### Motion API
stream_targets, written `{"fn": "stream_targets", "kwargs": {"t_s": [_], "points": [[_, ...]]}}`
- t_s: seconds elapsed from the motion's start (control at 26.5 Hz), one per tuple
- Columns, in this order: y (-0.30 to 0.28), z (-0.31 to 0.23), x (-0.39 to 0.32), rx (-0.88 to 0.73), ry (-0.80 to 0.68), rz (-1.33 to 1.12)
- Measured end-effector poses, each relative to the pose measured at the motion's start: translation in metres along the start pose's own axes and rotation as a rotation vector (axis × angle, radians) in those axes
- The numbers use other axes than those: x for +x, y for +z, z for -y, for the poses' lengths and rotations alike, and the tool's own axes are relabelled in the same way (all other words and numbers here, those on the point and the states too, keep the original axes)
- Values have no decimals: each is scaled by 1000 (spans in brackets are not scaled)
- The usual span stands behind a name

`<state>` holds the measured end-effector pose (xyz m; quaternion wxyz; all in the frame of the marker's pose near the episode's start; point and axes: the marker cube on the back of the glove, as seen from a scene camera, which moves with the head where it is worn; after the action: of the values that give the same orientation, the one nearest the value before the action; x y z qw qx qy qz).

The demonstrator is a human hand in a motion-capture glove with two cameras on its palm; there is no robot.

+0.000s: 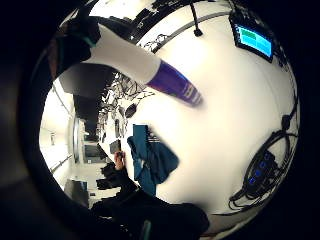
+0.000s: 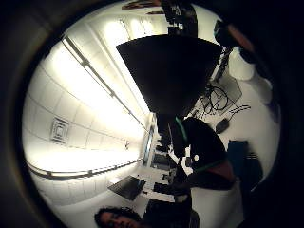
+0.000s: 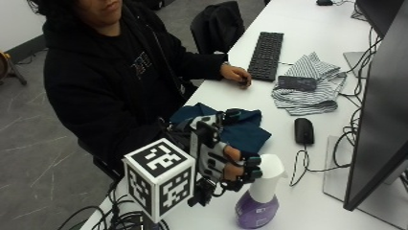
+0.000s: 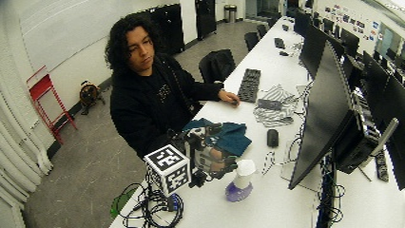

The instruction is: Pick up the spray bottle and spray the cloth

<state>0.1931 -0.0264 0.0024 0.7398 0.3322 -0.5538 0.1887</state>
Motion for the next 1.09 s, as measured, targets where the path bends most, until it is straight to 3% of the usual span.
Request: {"fn": "stream_targets", "kwargs": {"t_s": [0.23, 0.72, 1.09], "points": [[9, 27, 36, 106, 45, -36], [41, 64, 90, 35, 58, -39], [53, 73, 104, 369, -75, -19]]}}
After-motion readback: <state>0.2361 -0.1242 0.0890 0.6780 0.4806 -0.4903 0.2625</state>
